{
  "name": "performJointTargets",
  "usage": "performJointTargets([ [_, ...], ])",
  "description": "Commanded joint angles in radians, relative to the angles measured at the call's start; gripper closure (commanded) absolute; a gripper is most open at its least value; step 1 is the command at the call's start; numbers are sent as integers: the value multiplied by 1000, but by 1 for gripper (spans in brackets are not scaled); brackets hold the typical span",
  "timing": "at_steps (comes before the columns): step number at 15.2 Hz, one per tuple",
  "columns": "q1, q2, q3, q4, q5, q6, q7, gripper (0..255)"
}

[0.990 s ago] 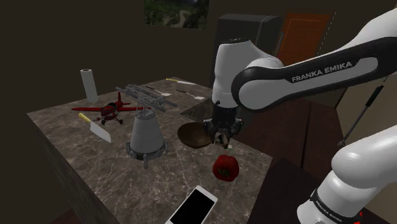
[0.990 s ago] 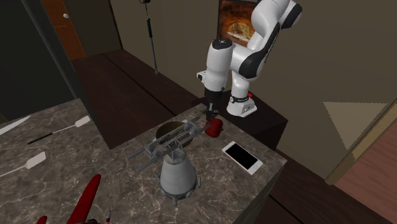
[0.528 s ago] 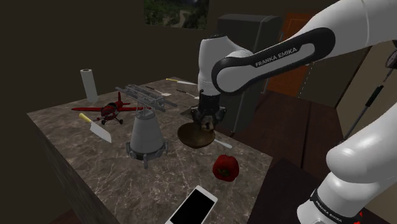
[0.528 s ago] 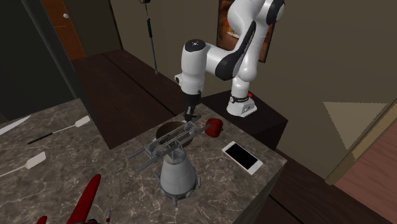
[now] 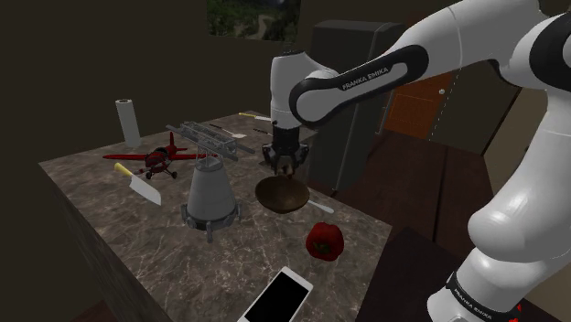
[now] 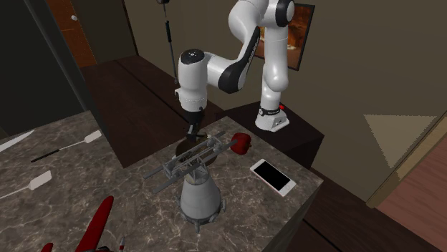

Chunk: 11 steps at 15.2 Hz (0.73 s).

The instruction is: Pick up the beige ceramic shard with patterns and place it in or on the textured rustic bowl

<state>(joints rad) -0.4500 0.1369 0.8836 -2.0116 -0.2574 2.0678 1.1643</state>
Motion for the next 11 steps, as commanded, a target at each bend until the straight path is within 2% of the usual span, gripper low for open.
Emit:
performJointTargets([
  [1,6,20,-4,-8,-21,19,15,255],
  [11,37,110,-37,-62,-120,122,92,255],
])
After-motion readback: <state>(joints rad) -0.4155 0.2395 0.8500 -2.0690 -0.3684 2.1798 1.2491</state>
